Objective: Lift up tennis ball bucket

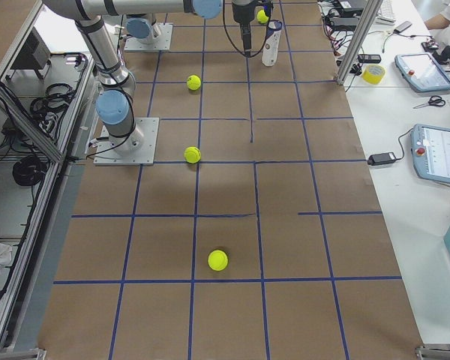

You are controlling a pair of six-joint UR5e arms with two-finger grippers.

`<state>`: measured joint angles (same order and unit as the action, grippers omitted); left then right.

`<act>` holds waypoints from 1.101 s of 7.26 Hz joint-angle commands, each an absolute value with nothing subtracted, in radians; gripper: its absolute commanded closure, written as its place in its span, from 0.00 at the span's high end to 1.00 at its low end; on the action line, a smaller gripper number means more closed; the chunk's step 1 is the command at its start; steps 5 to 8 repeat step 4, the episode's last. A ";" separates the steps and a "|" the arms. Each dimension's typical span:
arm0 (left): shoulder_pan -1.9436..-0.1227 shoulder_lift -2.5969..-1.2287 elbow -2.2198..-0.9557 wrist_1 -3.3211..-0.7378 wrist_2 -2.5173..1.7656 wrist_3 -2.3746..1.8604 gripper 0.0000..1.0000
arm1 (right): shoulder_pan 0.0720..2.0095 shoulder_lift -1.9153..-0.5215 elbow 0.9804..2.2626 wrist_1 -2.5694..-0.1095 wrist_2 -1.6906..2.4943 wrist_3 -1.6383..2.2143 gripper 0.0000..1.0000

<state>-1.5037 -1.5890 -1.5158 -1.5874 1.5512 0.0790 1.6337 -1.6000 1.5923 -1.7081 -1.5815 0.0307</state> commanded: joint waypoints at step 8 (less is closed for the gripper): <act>-1.483 -1.572 -1.529 -1.591 1.554 0.100 1.00 | 1.634 -1.598 1.592 -1.707 -1.582 0.031 1.00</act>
